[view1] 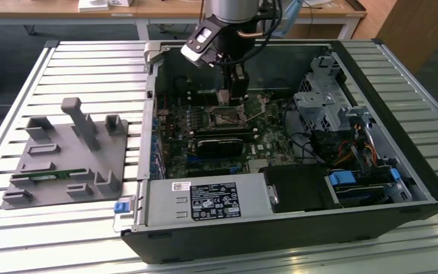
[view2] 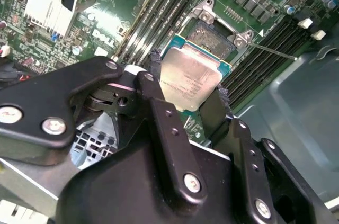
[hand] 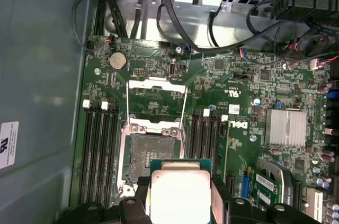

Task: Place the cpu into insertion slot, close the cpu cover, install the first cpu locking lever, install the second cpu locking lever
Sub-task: 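Place the cpu into insertion slot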

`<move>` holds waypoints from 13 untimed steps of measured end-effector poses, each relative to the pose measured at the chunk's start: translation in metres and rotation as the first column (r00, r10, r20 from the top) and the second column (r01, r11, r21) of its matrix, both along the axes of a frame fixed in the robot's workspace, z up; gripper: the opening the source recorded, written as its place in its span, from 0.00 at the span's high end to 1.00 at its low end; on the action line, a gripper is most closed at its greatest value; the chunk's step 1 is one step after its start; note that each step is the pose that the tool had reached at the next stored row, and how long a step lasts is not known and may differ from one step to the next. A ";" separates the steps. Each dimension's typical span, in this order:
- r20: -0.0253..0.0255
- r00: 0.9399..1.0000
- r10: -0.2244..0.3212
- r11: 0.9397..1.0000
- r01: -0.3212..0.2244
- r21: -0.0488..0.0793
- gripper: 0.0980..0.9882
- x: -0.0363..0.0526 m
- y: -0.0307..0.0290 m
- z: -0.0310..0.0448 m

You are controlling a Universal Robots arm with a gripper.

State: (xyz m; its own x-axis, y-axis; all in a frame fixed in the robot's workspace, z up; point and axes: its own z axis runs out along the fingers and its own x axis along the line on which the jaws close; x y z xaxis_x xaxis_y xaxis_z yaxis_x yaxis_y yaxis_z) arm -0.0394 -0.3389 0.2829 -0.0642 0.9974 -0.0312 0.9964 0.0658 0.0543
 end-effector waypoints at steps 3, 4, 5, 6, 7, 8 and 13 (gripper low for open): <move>0.000 1.000 -0.003 1.000 0.003 0.000 0.51 0.0005 0.0025 -0.0036; 0.000 1.000 -0.004 1.000 0.004 0.000 0.51 0.0005 0.0036 -0.0048; 0.000 1.000 -0.005 1.000 0.005 0.000 0.51 0.0007 0.0050 -0.0061; 0.000 1.000 -0.006 1.000 0.006 0.000 0.51 0.0010 0.0063 -0.0076; 0.000 1.000 -0.006 1.000 0.006 0.000 0.51 0.0013 0.0082 -0.0090; 0.000 1.000 -0.006 1.000 0.006 0.000 0.51 0.0018 0.0102 -0.0102; 0.000 1.000 -0.006 1.000 0.006 0.000 0.51 0.0046 0.0188 -0.0150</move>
State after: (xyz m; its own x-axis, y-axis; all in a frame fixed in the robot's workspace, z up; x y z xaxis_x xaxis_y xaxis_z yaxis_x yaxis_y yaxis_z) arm -0.0348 -0.3201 0.2679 -0.0580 0.9978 -0.0310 0.9967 0.0597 0.0543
